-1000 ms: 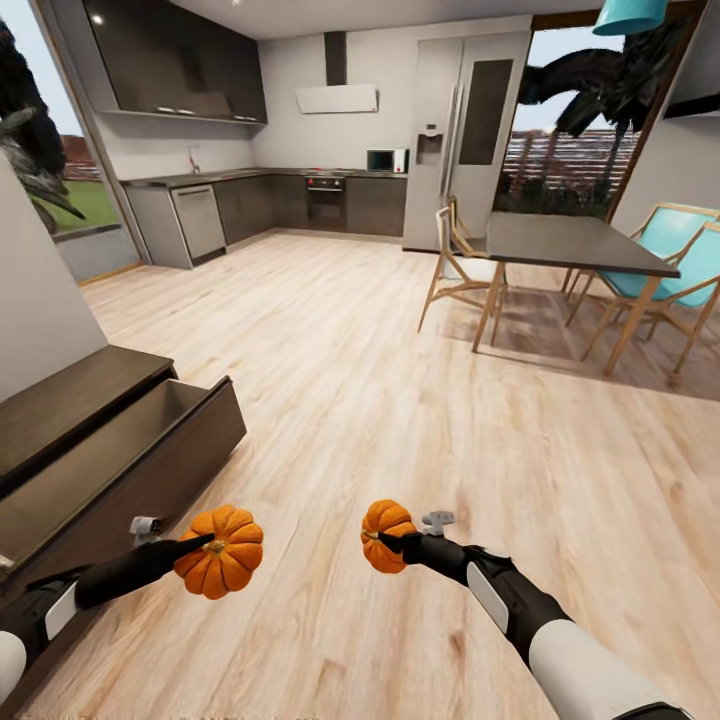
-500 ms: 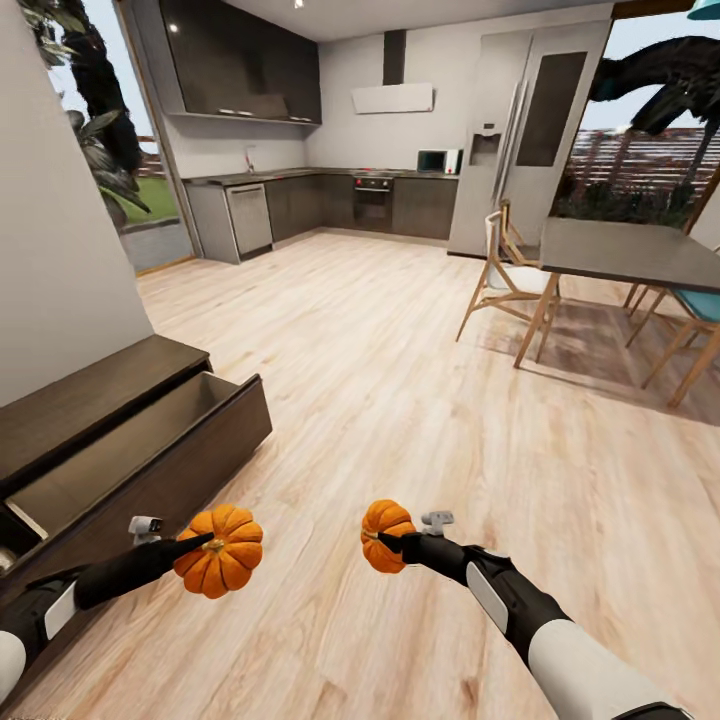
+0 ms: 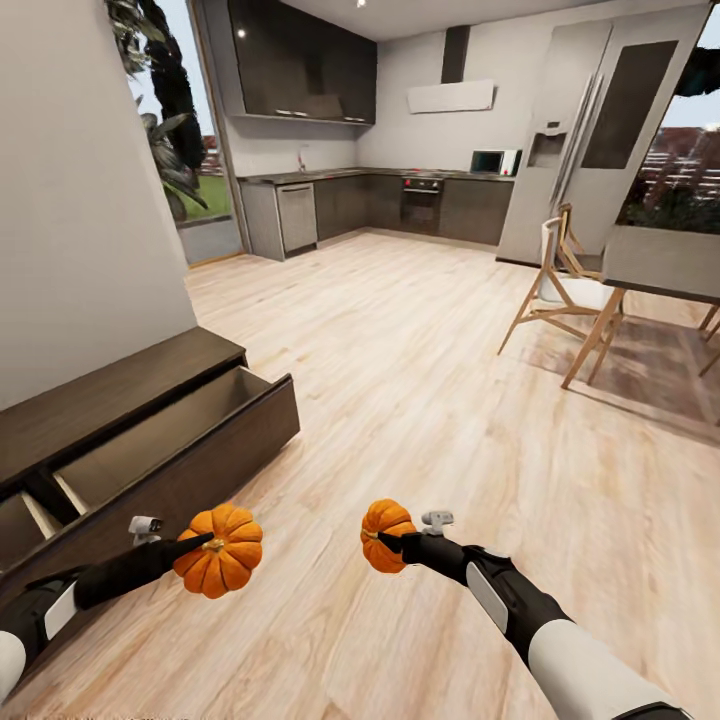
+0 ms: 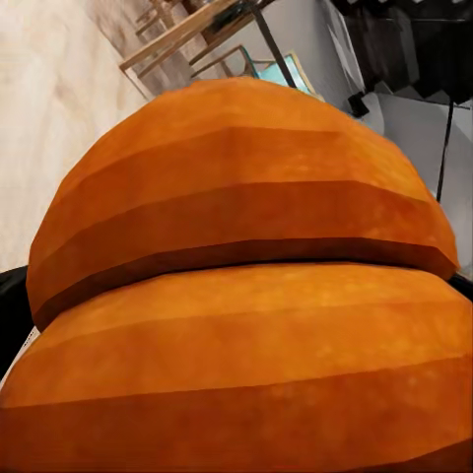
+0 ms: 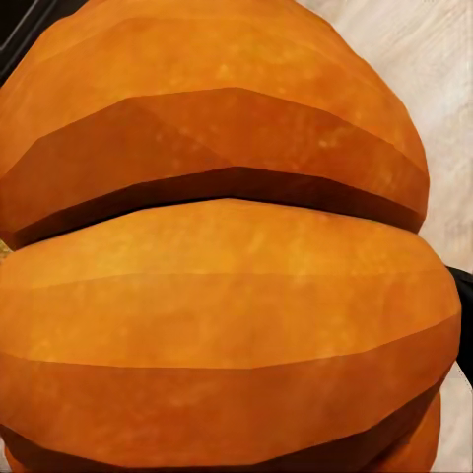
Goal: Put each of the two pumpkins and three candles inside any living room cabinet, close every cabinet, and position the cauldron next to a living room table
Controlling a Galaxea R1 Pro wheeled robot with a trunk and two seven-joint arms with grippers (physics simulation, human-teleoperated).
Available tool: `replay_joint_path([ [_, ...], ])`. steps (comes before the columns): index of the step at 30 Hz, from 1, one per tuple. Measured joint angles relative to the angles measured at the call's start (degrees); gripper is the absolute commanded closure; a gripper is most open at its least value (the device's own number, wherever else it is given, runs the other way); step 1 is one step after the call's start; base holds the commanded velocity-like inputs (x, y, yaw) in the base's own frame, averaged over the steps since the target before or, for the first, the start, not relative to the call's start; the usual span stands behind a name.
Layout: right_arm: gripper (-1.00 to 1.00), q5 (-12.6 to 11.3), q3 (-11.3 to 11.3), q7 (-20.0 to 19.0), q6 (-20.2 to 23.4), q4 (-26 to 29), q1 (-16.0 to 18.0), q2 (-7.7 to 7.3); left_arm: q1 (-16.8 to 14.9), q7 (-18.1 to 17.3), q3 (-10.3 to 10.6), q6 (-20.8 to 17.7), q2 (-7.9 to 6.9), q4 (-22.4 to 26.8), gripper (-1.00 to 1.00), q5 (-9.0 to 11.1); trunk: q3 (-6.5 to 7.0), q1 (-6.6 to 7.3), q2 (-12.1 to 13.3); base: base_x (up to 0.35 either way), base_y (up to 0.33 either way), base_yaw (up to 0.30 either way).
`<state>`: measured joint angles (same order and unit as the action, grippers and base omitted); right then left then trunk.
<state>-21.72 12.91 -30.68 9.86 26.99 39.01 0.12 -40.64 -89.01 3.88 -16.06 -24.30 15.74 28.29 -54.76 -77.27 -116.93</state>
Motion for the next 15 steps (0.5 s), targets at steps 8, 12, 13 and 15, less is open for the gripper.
replay_joint_path([
  [8,1.0,0.1,0.0,0.01,-0.01,-0.02,0.0,0.01,0.0,-0.17,-0.03,0.04,-0.02,0.01,1.0,0.01,0.0,0.01,0.0,0.235,-0.251,0.29],
  [12,1.0,0.13,0.02,0.01,-0.01,-0.02,0.0,0.01,0.0,-0.17,-0.83,0.04,-0.02,0.01,1.0,0.09,0.0,0.01,0.0,0.267,-0.24,0.29],
  [13,1.0,0.14,0.04,0.01,-0.01,-0.02,0.0,0.01,-0.01,-0.18,-1.49,0.04,-0.02,-0.01,1.0,0.15,0.0,0.01,0.0,0.273,-0.232,0.29],
  [15,1.0,0.15,0.03,0.01,-0.02,-0.02,0.0,0.01,-0.01,-0.21,-2.33,0.04,-0.03,-0.08,1.0,0.18,0.0,0.01,0.0,0.273,-0.231,0.29],
])
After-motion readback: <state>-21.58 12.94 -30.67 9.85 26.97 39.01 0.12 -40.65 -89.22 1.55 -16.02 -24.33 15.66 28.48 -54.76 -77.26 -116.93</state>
